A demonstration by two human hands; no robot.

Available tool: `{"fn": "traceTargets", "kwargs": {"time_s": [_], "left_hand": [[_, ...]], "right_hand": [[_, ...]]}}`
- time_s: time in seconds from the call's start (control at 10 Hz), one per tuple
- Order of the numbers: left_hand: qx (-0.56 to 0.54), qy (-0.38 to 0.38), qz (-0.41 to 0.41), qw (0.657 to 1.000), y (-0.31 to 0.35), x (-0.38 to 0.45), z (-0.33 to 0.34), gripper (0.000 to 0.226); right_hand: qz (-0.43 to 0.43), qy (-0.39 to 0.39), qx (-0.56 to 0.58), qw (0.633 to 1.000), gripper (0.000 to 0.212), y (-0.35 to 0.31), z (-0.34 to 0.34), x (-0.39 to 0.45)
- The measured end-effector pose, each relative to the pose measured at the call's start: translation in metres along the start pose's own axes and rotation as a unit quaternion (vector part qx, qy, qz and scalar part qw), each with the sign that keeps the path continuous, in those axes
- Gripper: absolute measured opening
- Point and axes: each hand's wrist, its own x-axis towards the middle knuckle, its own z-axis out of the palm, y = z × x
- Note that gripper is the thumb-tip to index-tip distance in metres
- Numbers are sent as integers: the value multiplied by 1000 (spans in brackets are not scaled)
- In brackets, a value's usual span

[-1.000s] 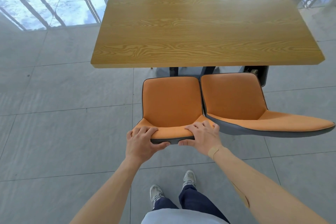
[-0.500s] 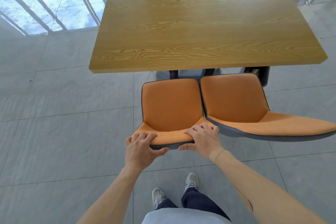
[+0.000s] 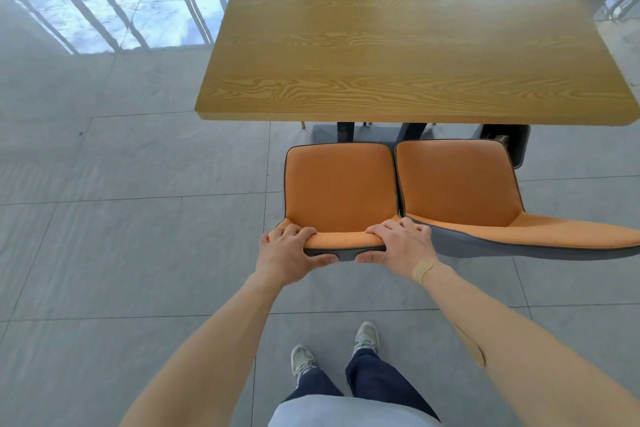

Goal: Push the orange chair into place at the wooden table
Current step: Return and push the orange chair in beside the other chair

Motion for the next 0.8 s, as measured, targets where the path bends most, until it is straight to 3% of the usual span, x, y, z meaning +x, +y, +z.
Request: {"fn": "traceTargets", "kwargs": {"time_s": [0.2,0.5,0.8], "left_hand": [[15,23,-13,1000,17,-17,4,81],[-37,56,20,998,12,-30,1,61],[-97,64,52,992,-5,-42,-8,56]], "right_hand": [[-6,9,-5,1000,74,2,-6,-10],[28,109,56,992,43,7,-3,-40],[59,94,62,992,60,-1,5,-76]]}}
